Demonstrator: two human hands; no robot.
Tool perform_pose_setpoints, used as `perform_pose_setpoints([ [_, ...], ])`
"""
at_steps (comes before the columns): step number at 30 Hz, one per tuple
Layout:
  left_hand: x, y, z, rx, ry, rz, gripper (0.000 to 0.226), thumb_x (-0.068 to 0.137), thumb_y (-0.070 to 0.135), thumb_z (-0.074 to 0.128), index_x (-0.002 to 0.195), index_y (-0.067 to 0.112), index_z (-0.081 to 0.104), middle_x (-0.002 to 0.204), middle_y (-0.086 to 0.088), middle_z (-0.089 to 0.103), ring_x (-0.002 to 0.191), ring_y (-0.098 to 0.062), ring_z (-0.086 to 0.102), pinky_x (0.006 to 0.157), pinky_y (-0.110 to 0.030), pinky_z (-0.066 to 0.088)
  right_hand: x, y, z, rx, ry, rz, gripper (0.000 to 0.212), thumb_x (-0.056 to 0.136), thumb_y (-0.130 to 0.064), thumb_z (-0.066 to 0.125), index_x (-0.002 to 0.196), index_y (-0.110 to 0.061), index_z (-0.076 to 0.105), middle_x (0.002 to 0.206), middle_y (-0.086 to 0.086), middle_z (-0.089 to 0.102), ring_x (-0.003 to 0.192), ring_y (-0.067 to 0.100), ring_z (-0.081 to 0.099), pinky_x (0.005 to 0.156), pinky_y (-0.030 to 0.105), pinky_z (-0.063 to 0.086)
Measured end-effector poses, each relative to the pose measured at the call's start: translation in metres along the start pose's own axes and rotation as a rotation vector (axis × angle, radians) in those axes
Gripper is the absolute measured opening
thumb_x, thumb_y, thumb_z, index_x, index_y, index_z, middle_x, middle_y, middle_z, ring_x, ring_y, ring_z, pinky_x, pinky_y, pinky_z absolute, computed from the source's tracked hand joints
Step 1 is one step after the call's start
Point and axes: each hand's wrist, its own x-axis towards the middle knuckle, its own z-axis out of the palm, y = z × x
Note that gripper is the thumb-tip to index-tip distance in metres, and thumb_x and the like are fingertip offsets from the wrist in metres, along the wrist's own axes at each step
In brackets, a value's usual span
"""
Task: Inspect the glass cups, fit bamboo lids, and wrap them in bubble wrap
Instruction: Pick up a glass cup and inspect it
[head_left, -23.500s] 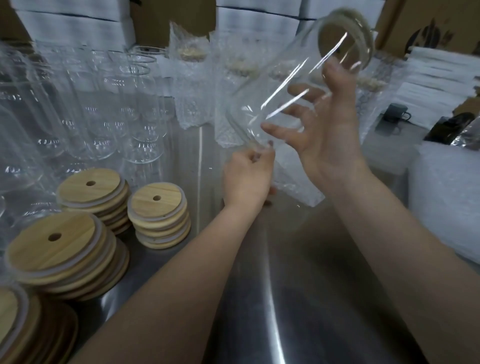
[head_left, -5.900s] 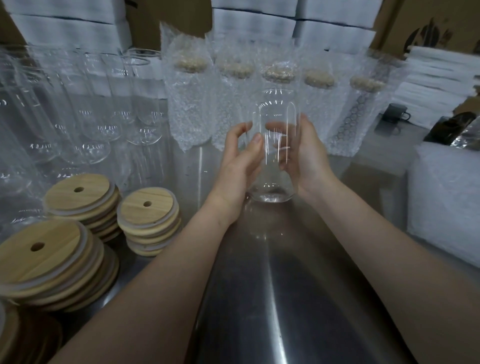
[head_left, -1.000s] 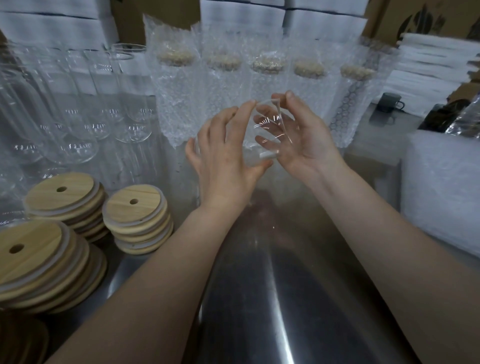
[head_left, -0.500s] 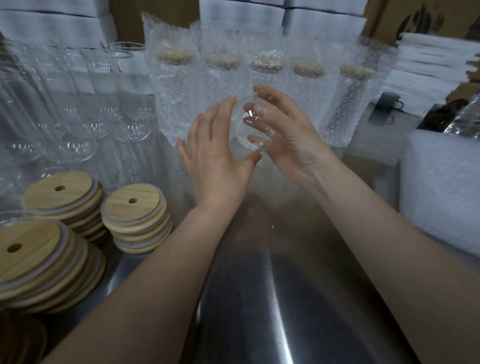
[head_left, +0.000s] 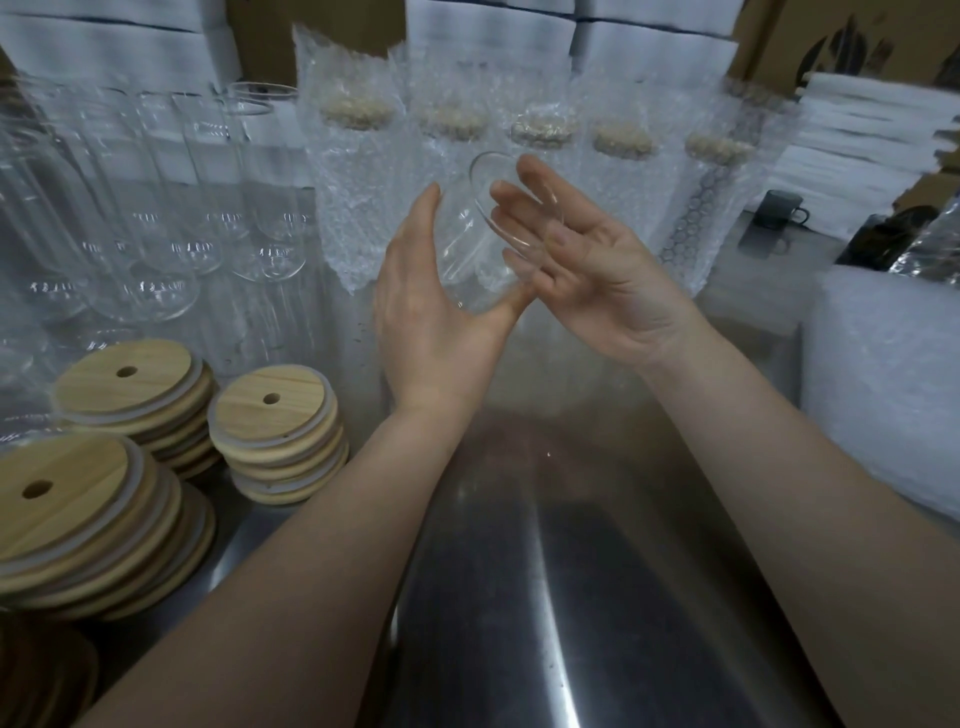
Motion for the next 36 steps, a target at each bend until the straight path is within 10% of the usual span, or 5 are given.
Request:
perform_pose_setpoints([
  [12, -0.002, 0.007, -0.003, 0.094, -0.079, 0.122, 0.090, 0.069, 0.039, 0.084, 0.146, 0.018, 0.042, 0.143, -0.002, 0.050, 0.133, -0.020, 0.046, 0.108, -0.048, 0.037, 0.004, 0.002, -0.010, 0.122, 0.241, 0.042, 0.014, 0.093, -0.027, 0.060, 0.099, -0.017, 0.067, 0.109, 0.005, 0.073, 0.117, 0.025, 0.065, 0.100, 0.042, 0.050],
  [19, -0.005, 0.006, -0.002, 0.261, -0.159, 0.220, 0.089, 0.067, 0.039, 0.083, 0.145, 0.024, 0.044, 0.146, 0.001, 0.048, 0.136, -0.024, 0.043, 0.106, -0.060, 0.031, 0.005, -0.002, -0.008, 0.113, 0.383, 0.077, 0.022, 0.086, -0.033, 0.067, 0.084, -0.016, 0.054, 0.083, 0.001, 0.071, 0.084, 0.018, 0.071, 0.082, 0.043, 0.059],
  [36, -0.006, 0.003, 0.002, 0.340, -0.057, 0.195, 0.087, 0.064, 0.032, 0.085, 0.143, 0.030, 0.047, 0.142, 0.005, 0.051, 0.133, -0.024, 0.044, 0.106, -0.062, 0.029, -0.001, -0.002, 0.008, -0.064, 0.207, 0.000, 0.041, 0.074, -0.023, 0.071, 0.110, -0.018, 0.052, 0.105, 0.003, 0.055, 0.101, 0.022, 0.055, 0.093, 0.039, 0.051],
])
